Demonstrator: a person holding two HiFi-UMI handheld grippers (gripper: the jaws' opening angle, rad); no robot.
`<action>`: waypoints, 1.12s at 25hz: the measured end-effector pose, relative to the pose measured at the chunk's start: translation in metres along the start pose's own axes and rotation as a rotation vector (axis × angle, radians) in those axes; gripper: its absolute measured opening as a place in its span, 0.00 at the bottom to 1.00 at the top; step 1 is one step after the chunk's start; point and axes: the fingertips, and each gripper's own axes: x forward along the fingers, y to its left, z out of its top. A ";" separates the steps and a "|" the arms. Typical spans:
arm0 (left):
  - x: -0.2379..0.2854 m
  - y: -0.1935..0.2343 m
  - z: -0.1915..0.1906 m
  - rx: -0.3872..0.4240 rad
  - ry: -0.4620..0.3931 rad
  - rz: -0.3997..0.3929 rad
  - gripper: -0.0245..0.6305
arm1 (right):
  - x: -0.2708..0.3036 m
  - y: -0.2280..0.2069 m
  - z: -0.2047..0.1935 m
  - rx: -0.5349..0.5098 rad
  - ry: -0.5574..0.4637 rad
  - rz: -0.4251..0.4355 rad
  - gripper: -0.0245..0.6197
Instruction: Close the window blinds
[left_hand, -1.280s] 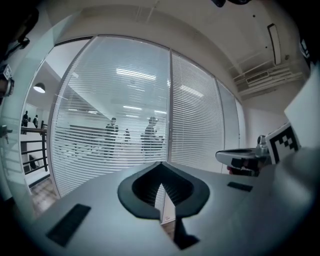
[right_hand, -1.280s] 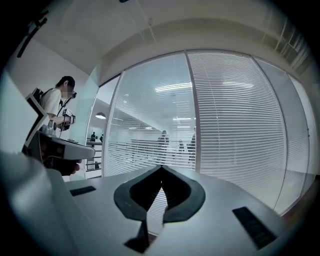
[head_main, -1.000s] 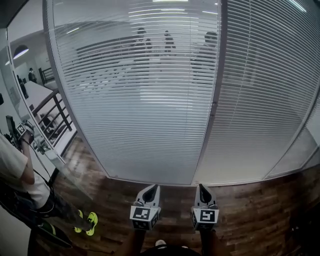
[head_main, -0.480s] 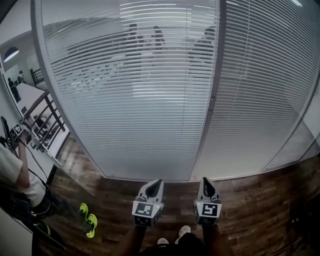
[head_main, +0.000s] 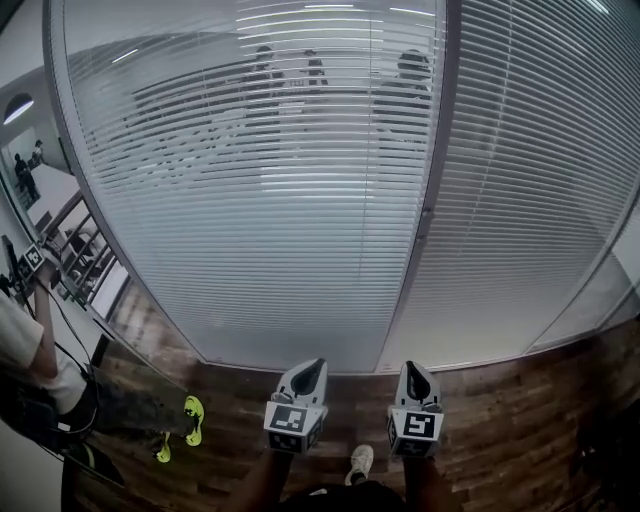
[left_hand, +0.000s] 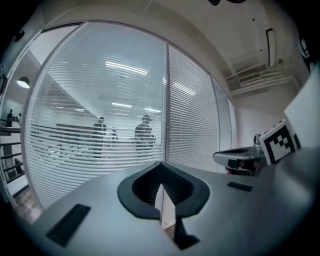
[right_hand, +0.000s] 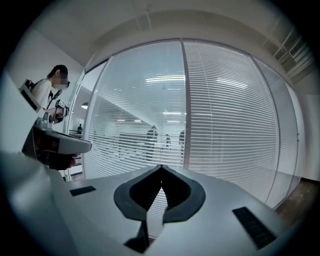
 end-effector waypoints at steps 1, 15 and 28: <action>0.008 0.000 0.001 0.003 -0.002 -0.004 0.04 | 0.007 -0.004 -0.004 0.002 0.004 0.005 0.04; 0.080 0.013 0.030 0.021 0.011 0.033 0.04 | 0.083 -0.042 0.025 -0.016 0.004 0.038 0.04; 0.142 0.015 0.039 0.066 -0.001 0.083 0.04 | 0.137 -0.068 0.049 0.006 -0.046 0.093 0.04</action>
